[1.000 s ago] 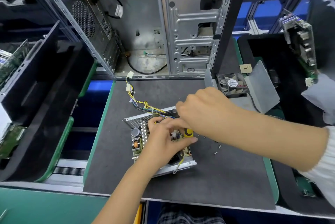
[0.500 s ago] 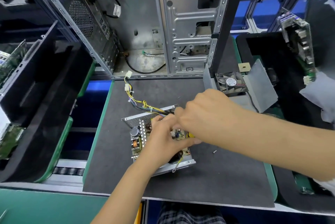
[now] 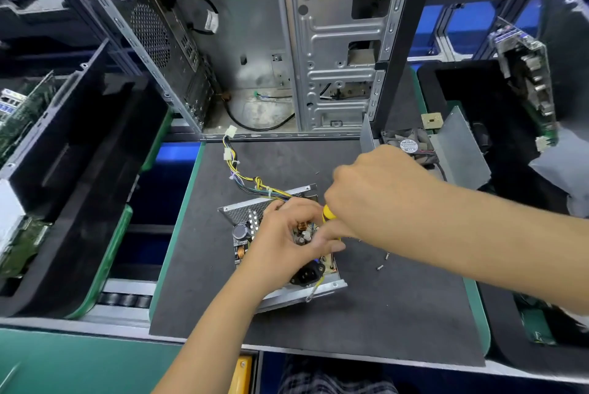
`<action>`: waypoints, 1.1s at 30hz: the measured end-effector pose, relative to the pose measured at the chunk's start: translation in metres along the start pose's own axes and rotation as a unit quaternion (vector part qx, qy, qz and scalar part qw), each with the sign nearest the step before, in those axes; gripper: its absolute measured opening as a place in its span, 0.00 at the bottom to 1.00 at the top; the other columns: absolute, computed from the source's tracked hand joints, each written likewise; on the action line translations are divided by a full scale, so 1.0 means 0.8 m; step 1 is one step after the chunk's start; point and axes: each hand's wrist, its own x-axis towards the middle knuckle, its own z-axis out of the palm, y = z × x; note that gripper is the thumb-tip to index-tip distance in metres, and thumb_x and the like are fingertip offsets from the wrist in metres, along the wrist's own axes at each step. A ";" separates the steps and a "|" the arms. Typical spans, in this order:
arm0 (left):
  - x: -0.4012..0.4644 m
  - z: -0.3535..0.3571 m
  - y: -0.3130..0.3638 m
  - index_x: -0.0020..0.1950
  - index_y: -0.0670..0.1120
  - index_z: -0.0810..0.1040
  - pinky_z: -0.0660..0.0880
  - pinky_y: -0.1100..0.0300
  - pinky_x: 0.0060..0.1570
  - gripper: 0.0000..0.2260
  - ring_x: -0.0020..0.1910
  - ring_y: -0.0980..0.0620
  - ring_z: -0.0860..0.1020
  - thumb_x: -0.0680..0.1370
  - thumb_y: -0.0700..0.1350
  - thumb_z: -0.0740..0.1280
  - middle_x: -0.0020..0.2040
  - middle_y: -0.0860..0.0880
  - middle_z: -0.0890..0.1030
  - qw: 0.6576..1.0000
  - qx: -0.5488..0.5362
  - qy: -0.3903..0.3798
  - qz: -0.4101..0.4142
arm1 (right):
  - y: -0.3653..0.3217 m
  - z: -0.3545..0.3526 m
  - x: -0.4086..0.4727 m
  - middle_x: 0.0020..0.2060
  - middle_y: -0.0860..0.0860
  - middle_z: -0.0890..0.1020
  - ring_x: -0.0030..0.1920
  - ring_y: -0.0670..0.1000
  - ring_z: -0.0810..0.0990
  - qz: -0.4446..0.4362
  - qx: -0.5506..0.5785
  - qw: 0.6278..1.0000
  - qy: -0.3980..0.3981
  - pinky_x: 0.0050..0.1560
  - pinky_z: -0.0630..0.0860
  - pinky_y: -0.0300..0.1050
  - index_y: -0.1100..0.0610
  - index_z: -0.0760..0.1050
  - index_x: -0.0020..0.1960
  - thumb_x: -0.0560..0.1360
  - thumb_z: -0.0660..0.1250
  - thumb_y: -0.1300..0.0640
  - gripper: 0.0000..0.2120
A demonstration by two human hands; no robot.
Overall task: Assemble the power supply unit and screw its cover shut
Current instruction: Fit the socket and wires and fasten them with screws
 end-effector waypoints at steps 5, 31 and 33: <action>-0.004 -0.007 -0.005 0.49 0.69 0.72 0.67 0.41 0.62 0.16 0.53 0.53 0.76 0.68 0.52 0.73 0.44 0.68 0.80 0.997 -0.067 -0.044 -0.003 | 0.003 0.007 0.003 0.42 0.48 0.63 0.30 0.49 0.65 -0.058 0.064 0.996 -0.039 0.25 0.53 0.43 0.51 0.66 0.59 0.75 0.63 0.60 0.14; -0.005 -0.002 -0.003 0.45 0.64 0.79 0.64 0.42 0.68 0.10 0.51 0.49 0.78 0.69 0.50 0.74 0.44 0.63 0.82 0.997 -0.044 -0.059 -0.031 | 0.001 0.013 0.002 0.42 0.48 0.61 0.39 0.53 0.72 -0.092 0.053 0.994 -0.025 0.25 0.55 0.43 0.51 0.64 0.57 0.75 0.64 0.59 0.14; -0.007 -0.003 -0.005 0.46 0.64 0.76 0.65 0.46 0.65 0.13 0.48 0.56 0.77 0.71 0.46 0.73 0.42 0.62 0.80 0.996 -0.051 -0.073 -0.025 | 0.001 0.012 0.003 0.43 0.49 0.67 0.41 0.54 0.76 -0.100 0.033 0.994 -0.010 0.25 0.55 0.42 0.53 0.66 0.56 0.75 0.63 0.61 0.12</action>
